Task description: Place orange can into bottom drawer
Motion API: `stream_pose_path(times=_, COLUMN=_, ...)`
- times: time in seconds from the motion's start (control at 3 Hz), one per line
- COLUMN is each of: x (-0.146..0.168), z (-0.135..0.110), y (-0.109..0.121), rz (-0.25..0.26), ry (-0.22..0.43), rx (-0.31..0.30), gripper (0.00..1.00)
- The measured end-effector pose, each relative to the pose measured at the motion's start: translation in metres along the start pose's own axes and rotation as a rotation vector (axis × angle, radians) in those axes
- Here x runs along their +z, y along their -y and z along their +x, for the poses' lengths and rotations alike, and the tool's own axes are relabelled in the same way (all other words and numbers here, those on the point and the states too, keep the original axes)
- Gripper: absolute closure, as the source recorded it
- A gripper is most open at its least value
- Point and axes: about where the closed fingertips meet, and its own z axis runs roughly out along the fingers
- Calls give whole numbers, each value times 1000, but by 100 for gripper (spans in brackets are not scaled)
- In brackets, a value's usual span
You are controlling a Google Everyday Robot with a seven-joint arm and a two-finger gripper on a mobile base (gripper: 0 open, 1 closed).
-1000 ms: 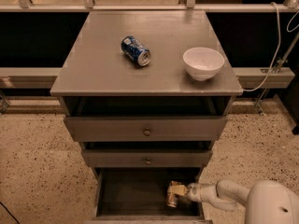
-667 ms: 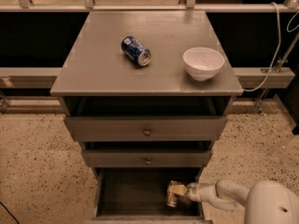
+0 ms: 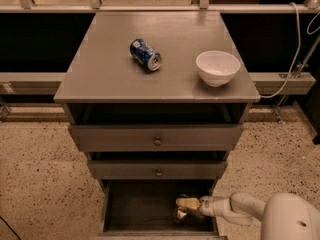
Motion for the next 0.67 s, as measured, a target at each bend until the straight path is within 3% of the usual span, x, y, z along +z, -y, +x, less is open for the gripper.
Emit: stream_pose_path(times=0.67, x=1, z=1, y=-1, rz=-2, ry=-2, rx=0, gripper=0)
